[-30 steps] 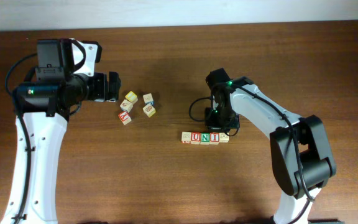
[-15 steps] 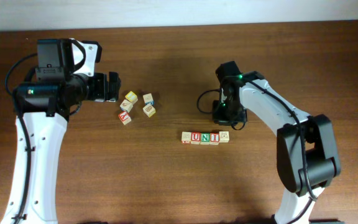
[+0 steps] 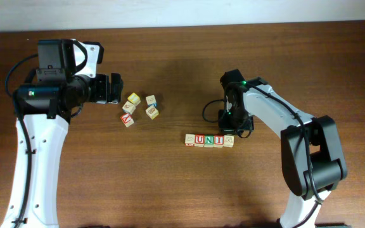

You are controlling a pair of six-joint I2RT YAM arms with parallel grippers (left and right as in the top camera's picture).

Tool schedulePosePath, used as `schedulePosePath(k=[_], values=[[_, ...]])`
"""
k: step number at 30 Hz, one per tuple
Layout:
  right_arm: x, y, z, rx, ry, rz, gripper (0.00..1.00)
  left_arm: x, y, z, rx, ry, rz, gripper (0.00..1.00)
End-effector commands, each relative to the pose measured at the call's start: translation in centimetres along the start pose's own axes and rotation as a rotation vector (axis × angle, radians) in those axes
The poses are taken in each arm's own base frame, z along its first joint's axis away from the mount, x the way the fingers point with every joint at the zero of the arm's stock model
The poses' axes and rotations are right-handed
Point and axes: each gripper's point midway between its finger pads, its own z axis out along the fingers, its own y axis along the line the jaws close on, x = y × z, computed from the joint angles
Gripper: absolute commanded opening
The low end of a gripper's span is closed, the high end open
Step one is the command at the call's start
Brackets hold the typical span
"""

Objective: Rotate 5 blocks

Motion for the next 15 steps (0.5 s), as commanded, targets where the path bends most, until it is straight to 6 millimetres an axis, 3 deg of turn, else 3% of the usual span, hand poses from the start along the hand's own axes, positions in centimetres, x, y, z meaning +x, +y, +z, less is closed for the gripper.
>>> schedulePosePath(k=[1,7,9,12,15], values=[[0.3,0.0,0.3,0.0,0.016,-0.036,0.05,-0.5,-0.1,-0.3,0.011,-0.013,-0.01,0.99],[-0.1,1.7,0.2,-0.06,-0.008,-0.112,0.05,-0.5,-0.1,-0.3,0.012,-0.013,-0.009,0.99],[-1.3,1.8,-1.3,-0.075,-0.044,-0.088,0.04,-0.5,-0.1,-0.3,0.012,-0.013,-0.009,0.99],[-1.3,-1.4,-4.3,-0.042,-0.061,0.051,0.04,-0.5,-0.1,-0.3,0.012,-0.013,-0.009,0.99],[0.6,-3.6,-3.4,-0.017,0.021,0.108,0.04,-0.5,-0.1,-0.3,0.012,-0.013,-0.009,0.99]])
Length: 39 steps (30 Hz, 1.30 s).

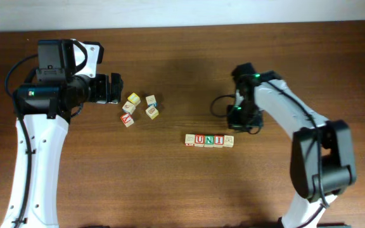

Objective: Rotate 5 blocks

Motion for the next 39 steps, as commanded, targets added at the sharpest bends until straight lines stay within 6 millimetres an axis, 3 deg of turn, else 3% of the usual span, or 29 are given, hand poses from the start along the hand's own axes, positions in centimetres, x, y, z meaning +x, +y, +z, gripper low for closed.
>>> schedulePosePath(k=[1,6,18,22,27,33,39], values=[[1.2,-1.4,0.2,0.018,0.022,0.048,0.04,-0.5,-0.1,-0.3,0.012,-0.013,-0.009,0.99],[2.8,-0.5,1.9,0.004,0.062,0.019,0.05,-0.5,-0.1,-0.3,0.012,-0.013,-0.01,0.99],[2.8,3.7,2.8,-0.033,0.007,-0.125,0.05,-0.5,-0.1,-0.3,0.012,-0.013,-0.009,0.99],[0.7,2.5,0.6,0.0,-0.042,-0.116,0.05,-0.5,-0.1,-0.3,0.012,-0.013,-0.01,0.99],[-2.4,4.7,0.3,-0.076,-0.158,-0.143,0.06,-0.5,-0.1,-0.3,0.011,-0.013,-0.01,0.99],[-1.5,6.9,2.4,-0.082,-0.121,-0.179,0.05,-0.5,-0.1,-0.3,0.012,-0.013,-0.009,0.99],[-0.3,6.6,3.2,-0.062,-0.059,-0.168,0.05,-0.5,-0.1,-0.3,0.012,-0.013,-0.009,0.99]])
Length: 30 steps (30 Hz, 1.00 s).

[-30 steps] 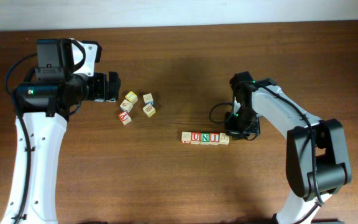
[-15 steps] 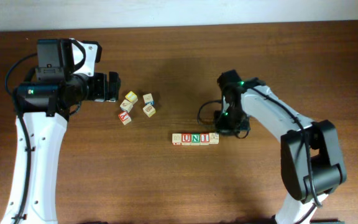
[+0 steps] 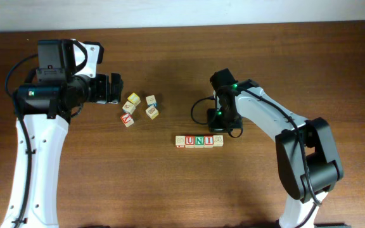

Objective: Rotate 5 blocks

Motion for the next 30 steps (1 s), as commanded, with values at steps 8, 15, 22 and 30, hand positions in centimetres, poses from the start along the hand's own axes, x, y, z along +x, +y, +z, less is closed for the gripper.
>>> schedulePosePath(k=[8,15,22,30], values=[[0.7,0.3,0.2,-0.01,0.04,0.008,0.04,-0.5,-0.1,-0.3,0.012,-0.013,-0.009,0.99],[1.2,0.3,0.2,-0.011,0.06,0.004,0.04,-0.5,-0.1,-0.3,0.012,-0.013,-0.009,0.99],[-0.1,0.5,0.1,-0.026,0.011,0.001,0.05,-0.5,-0.1,-0.3,0.012,-0.013,-0.009,0.99],[-0.2,-2.4,-5.2,-0.012,-0.039,0.169,0.05,-0.5,-0.1,-0.3,0.012,-0.013,-0.009,0.99]])
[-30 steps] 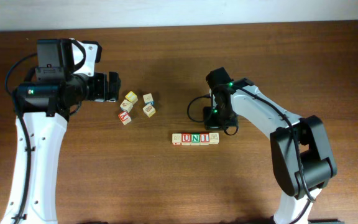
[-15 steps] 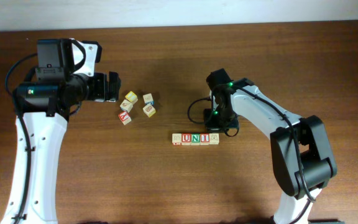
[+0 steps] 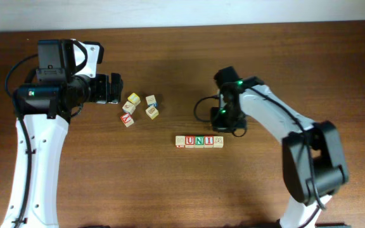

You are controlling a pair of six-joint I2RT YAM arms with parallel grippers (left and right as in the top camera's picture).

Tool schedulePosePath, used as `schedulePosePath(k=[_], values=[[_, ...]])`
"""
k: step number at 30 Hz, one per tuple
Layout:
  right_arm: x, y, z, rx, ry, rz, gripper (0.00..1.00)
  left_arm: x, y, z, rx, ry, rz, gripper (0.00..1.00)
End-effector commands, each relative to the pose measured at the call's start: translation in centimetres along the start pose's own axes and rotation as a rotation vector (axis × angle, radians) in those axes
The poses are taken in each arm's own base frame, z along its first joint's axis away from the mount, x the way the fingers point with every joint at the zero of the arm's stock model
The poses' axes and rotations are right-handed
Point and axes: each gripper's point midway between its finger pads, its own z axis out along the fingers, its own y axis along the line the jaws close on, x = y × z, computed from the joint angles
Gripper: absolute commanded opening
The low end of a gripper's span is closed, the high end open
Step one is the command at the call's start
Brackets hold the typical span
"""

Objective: Rotate 5 blocks

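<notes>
Five lettered wooden blocks stand in a straight row point(image 3: 199, 140) in the middle of the table; U, N and I read on the middle three. My right gripper point(image 3: 222, 127) points down just behind the row's right end, its fingers hidden under the wrist. Whether it touches the last block cannot be told. Far off at the left, my left gripper point(image 3: 115, 88) hovers level beside a loose cluster of blocks, holding nothing that shows.
Several loose blocks point(image 3: 139, 108) lie left of centre, among them a red-lettered one point(image 3: 127, 120) and a yellow one point(image 3: 134, 99). A black cable loops off the right wrist point(image 3: 199, 109). The brown wooden table point(image 3: 170, 190) ends at a pale wall at the back.
The right arm has shifted slightly to the right and back, with its wrist now a little farther from the row. The row and the left arm are where they were.
The row first lay farther right, with the right gripper at its right end. The gripper then stood back and to the right of the row. Later the whole row lay about a block's width farther left, the gripper behind its right end, where it stays.
</notes>
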Motion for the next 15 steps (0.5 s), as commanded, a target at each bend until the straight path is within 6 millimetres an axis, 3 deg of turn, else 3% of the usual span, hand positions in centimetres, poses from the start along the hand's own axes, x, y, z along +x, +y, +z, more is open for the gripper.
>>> schedulePosePath(k=[1,3,7,15], values=[[-0.5,-2.7,-3.3,0.015,-0.04,0.129,0.05,-0.5,-0.1,-0.3,0.011,-0.013,-0.01,0.99],[0.5,-3.9,-2.7,0.03,-0.003,0.158,0.05,-0.5,-0.1,-0.3,0.012,-0.013,-0.009,0.99],[2.0,-4.0,-1.0,0.04,0.039,0.135,0.05,-0.5,-0.1,-0.3,0.011,-0.013,-0.009,0.99],[2.2,-1.6,0.5,-0.024,0.022,0.008,0.06,-0.8,-0.1,-0.3,0.01,-0.027,-0.007,0.99]])
